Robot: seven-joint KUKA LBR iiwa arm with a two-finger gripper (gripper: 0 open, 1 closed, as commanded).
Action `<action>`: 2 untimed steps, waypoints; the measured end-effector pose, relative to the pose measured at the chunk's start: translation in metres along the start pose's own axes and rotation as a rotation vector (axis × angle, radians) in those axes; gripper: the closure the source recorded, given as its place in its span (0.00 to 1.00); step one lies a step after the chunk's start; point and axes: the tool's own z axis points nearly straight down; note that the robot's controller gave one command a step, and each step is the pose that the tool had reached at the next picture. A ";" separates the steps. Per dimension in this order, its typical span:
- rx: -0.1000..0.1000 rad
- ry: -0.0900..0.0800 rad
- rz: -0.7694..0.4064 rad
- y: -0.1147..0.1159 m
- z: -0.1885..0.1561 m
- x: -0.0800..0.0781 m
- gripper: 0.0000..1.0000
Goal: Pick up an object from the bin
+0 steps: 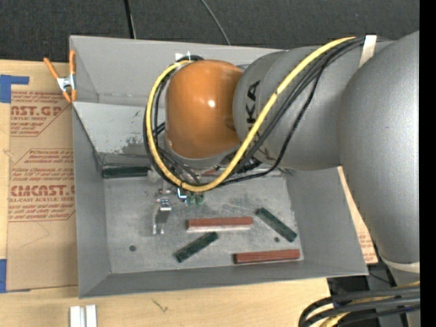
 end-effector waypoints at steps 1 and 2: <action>-0.002 -0.008 0.002 -0.001 -0.005 -0.002 0.00; 0.000 -0.010 -0.130 -0.041 0.050 0.010 0.00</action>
Offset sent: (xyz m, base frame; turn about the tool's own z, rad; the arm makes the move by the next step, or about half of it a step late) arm -0.0244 -0.0913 -0.1151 -0.2781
